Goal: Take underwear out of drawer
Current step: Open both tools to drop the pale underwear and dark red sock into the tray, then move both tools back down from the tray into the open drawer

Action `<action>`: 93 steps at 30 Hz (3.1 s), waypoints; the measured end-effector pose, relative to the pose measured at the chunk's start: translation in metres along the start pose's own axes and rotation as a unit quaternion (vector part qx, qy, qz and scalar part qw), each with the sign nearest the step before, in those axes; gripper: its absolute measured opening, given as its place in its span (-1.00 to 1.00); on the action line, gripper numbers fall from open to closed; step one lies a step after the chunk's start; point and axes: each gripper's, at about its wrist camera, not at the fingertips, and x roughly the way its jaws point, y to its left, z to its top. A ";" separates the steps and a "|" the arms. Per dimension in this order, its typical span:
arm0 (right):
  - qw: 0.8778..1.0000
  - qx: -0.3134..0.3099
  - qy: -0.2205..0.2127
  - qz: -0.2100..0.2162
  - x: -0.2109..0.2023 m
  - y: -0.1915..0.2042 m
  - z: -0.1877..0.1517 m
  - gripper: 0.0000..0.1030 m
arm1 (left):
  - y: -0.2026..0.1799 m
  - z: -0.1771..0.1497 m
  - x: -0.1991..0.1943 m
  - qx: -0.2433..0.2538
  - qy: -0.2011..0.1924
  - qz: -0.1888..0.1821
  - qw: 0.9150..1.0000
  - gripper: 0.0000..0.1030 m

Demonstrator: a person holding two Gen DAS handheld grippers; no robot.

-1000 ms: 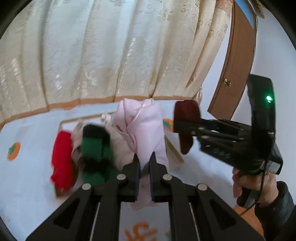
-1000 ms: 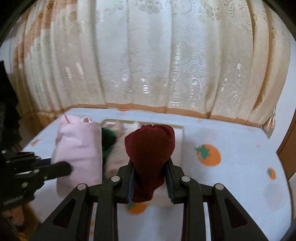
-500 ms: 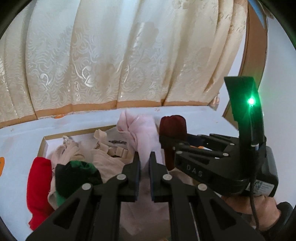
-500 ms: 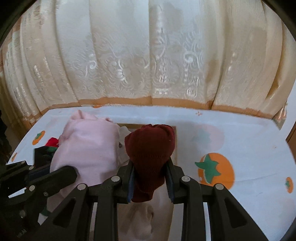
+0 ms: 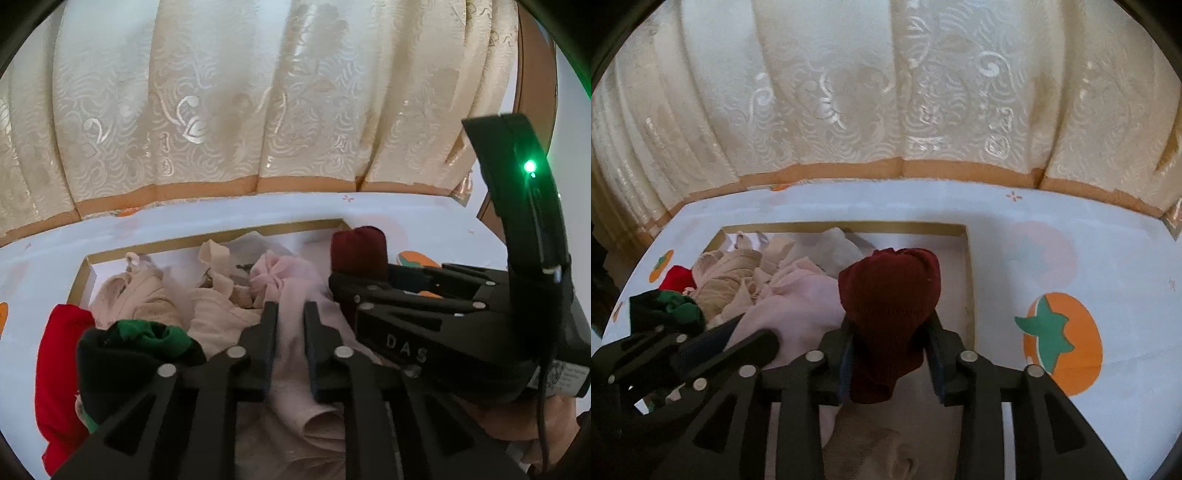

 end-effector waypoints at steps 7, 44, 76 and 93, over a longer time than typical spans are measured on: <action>0.997 0.055 -0.041 0.038 -0.032 -0.014 -0.008 0.16 | -0.005 -0.003 -0.037 0.008 -0.034 0.053 0.998 0.83; 0.983 0.049 -0.122 0.130 -0.236 0.091 -0.209 0.30 | -0.009 -0.171 -0.229 0.023 -0.035 0.099 0.994 0.99; 0.978 -0.125 0.057 0.154 -0.199 0.173 -0.338 0.23 | 0.046 -0.340 -0.243 0.031 0.184 0.078 0.979 0.71; 0.967 -0.186 0.131 0.112 -0.162 0.157 -0.349 0.22 | 0.054 -0.387 -0.181 -0.024 0.361 0.100 0.927 0.58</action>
